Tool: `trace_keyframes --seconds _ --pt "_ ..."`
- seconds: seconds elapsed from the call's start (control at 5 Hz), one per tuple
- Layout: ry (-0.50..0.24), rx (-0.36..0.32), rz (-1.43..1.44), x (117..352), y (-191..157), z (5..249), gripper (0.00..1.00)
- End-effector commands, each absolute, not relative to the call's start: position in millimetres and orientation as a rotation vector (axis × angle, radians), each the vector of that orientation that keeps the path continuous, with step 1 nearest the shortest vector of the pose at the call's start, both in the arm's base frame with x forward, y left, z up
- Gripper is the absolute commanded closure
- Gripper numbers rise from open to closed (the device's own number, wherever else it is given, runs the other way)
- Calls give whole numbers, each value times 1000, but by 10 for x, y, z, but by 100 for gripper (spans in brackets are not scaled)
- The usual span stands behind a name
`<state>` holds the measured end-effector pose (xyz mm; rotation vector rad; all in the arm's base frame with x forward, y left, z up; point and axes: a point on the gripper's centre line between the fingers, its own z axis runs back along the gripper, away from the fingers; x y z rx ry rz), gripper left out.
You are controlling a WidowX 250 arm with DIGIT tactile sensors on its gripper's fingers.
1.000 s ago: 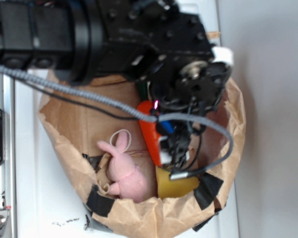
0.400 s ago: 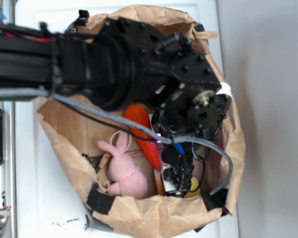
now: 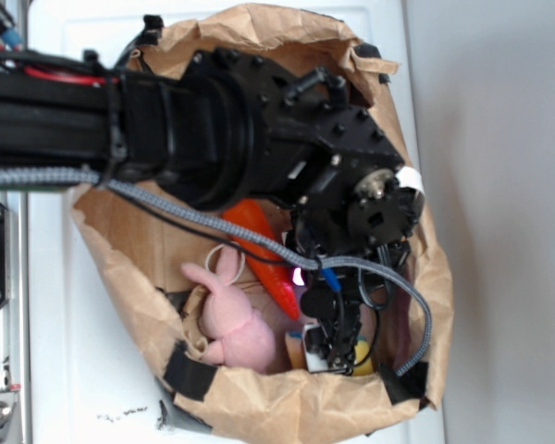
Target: Grab the green sponge.
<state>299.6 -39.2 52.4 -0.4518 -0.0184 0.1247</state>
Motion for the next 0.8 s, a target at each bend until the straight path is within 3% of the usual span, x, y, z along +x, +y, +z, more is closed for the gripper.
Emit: trace_keyframes --seconds 0.0,0.4,0.6 --pt "-72 -517 30 2924 -486 861 0" --pt "-86 -506 35 2831 -582 752 0" --pt "-139 -431 71 2912 -688 573 0"
